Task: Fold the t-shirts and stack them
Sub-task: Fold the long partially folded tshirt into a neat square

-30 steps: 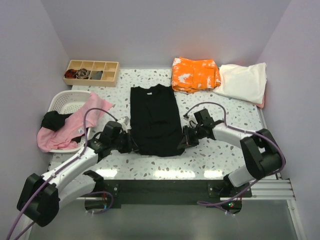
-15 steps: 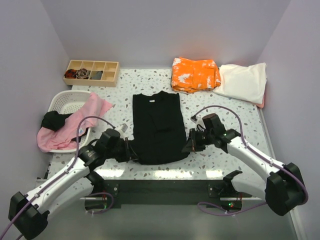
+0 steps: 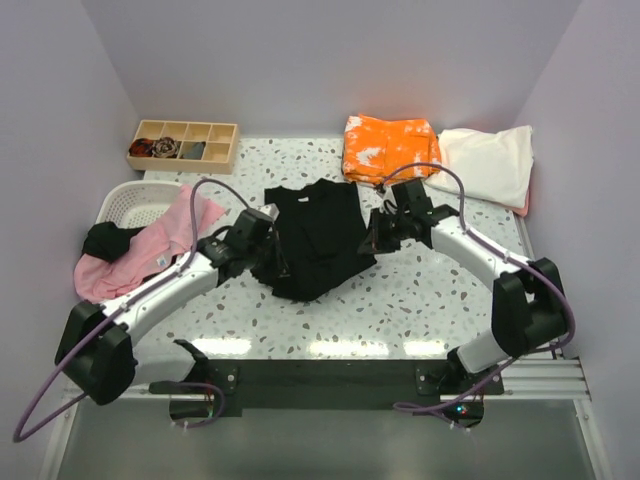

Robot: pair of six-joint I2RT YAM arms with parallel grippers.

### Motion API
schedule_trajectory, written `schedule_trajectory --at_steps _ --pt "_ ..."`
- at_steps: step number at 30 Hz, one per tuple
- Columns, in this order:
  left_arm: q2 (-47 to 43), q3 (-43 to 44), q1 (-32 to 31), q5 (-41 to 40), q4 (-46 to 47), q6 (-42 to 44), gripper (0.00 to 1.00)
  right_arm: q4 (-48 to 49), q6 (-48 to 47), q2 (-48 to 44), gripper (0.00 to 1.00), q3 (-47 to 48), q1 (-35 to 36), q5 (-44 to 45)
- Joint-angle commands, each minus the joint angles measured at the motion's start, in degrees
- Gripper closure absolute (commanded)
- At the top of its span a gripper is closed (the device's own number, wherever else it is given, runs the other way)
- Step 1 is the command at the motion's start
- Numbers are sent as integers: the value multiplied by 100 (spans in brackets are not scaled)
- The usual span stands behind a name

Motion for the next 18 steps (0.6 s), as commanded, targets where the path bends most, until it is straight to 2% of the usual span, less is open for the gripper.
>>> schedule_trajectory --at_steps 1,5,11,14,18 --pt "653 579 498 117 505 599 100 100 -204 544 98 816 -344 -188" --pt "1164 991 1183 460 708 881 100 -190 -362 1308 98 1704 -503 -487" --pt "2069 2212 1544 425 725 1303 100 -524 -477 2389 98 3268 -599 -602" --pt "2535 2634 1773 679 962 1391 100 -744 -495 2978 97 4103 -661 -620" --pt "3247 3101 2063 1092 1269 1418 100 -735 -416 3821 91 5156 -810 -699"
